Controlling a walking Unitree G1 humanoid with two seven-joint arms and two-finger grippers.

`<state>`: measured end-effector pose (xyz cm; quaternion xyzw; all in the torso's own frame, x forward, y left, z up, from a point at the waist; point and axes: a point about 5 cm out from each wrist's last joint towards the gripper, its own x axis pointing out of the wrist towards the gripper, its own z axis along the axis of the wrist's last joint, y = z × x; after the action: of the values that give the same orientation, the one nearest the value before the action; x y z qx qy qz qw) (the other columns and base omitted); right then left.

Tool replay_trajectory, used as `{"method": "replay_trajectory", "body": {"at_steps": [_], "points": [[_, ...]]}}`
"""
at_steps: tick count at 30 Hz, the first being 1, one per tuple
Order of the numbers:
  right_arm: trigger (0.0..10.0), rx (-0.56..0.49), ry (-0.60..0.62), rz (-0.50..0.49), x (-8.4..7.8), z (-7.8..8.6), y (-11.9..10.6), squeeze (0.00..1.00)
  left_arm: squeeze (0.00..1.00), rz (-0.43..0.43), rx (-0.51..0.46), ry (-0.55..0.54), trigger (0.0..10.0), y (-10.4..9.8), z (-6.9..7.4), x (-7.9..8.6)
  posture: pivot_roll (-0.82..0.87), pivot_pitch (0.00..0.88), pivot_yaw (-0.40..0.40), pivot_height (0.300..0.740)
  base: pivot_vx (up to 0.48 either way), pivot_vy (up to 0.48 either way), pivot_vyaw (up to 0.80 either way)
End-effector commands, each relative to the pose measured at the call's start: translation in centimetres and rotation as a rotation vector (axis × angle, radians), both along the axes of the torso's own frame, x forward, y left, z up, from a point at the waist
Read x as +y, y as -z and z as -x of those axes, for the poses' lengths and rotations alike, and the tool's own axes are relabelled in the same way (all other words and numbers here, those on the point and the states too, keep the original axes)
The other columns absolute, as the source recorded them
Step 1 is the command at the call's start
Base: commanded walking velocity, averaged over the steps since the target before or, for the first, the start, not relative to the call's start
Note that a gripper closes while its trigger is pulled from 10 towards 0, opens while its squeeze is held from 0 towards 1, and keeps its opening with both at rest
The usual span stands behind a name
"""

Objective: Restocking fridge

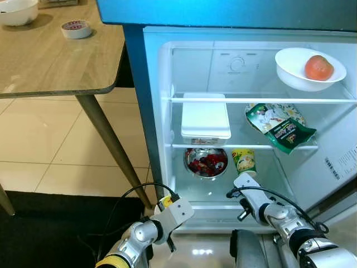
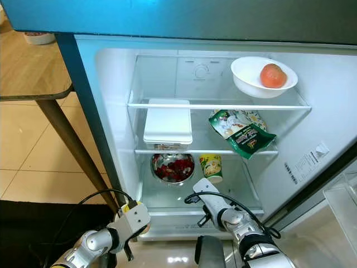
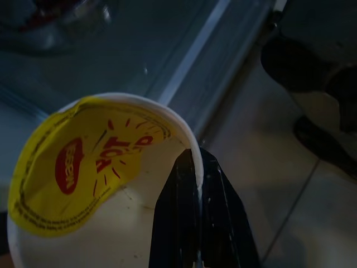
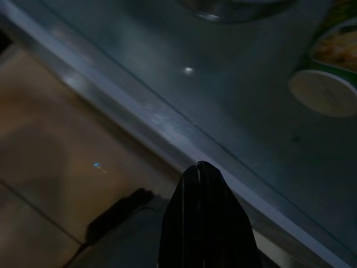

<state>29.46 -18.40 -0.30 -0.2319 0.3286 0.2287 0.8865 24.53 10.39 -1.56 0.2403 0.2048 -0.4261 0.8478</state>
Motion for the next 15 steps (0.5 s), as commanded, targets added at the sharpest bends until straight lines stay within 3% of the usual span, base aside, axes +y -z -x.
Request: {"method": "replay_trajectory", "body": {"at_steps": [1,9,15], "points": [[10.0,-0.005,0.035,0.014,-0.2,0.0,0.1,0.0,0.0,0.044,-0.06,-0.015,10.0,-0.8,-0.6,-0.7,0.05,0.111,-0.035,0.427,0.0,0.0,0.0],[10.0,-0.053,0.141,-0.003,-1.2,0.2,0.2,0.0,0.0,0.042,-0.189,0.106,10.0,-2.7,-2.2,-3.9,0.02,0.113,-0.009,0.427,0.0,0.0,0.0],[10.0,-0.07,0.21,-0.003,-2.2,0.5,0.2,0.0,0.0,0.051,-0.183,0.207,10.0,-3.2,-2.3,-5.6,0.01,0.119,0.012,0.427,0.0,0.0,0.0]]}}
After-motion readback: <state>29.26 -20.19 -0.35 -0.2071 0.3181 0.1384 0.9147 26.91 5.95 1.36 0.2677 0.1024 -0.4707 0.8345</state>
